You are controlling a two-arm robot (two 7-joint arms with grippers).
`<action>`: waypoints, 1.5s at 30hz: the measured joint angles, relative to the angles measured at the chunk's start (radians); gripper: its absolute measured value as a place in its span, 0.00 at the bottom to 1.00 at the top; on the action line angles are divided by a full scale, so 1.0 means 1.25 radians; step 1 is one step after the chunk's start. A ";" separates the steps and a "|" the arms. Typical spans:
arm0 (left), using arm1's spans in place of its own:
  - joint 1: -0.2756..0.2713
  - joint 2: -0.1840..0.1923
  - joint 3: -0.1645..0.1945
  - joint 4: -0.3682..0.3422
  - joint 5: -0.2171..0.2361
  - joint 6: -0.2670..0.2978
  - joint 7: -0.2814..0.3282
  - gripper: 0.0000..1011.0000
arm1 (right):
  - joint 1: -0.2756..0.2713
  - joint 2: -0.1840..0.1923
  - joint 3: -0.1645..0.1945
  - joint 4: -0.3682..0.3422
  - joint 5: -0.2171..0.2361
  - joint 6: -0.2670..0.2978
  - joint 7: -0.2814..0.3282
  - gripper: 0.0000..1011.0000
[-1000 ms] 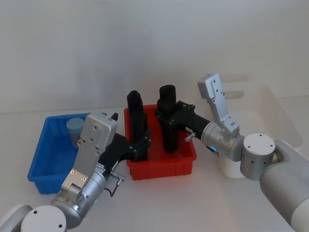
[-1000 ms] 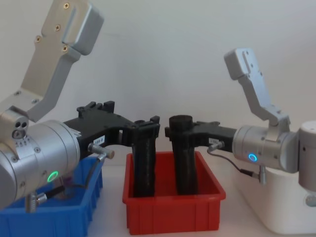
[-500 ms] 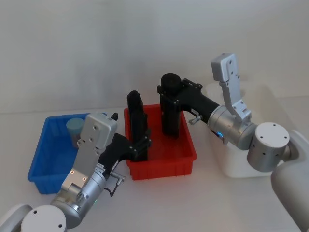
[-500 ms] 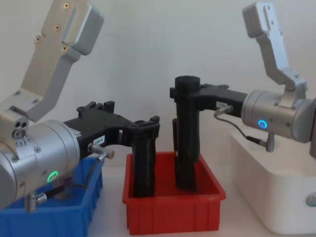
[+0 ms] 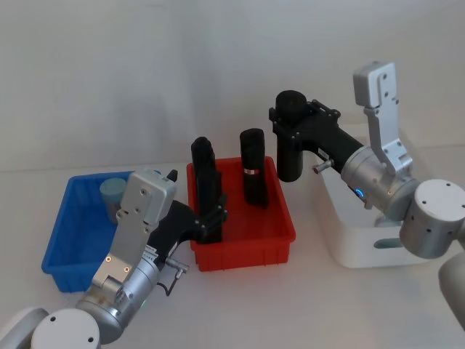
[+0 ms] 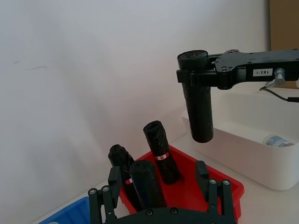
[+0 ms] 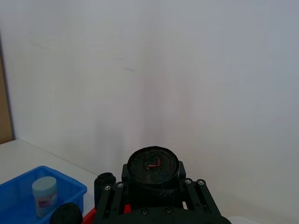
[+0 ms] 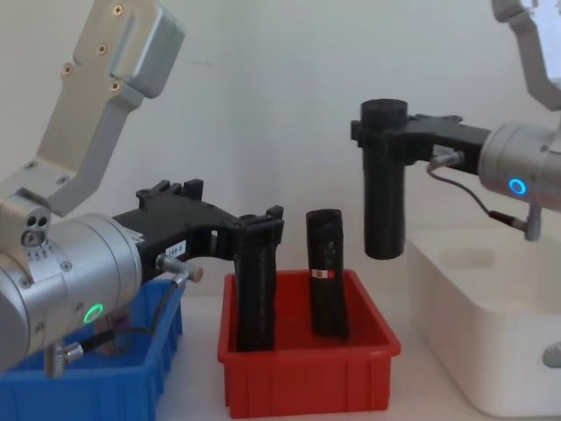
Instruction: Pick the cotton swabs from the blue box and place them into the white box.
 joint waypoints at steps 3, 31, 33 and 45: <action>0.000 0.000 0.000 0.000 0.000 0.000 0.000 0.99 | -0.015 0.012 0.010 -0.029 -0.001 0.019 -0.020 0.52; 0.000 0.000 0.000 0.000 0.000 0.000 0.000 0.99 | -0.094 0.072 0.055 -0.132 0.018 0.133 -0.092 0.77; 0.000 0.000 0.000 0.000 0.000 0.000 0.000 0.99 | -0.095 0.073 0.055 -0.131 0.018 0.134 -0.090 0.80; 0.000 0.000 0.000 0.000 0.000 0.000 0.000 0.99 | -0.098 0.074 0.055 -0.127 0.020 0.133 -0.080 0.99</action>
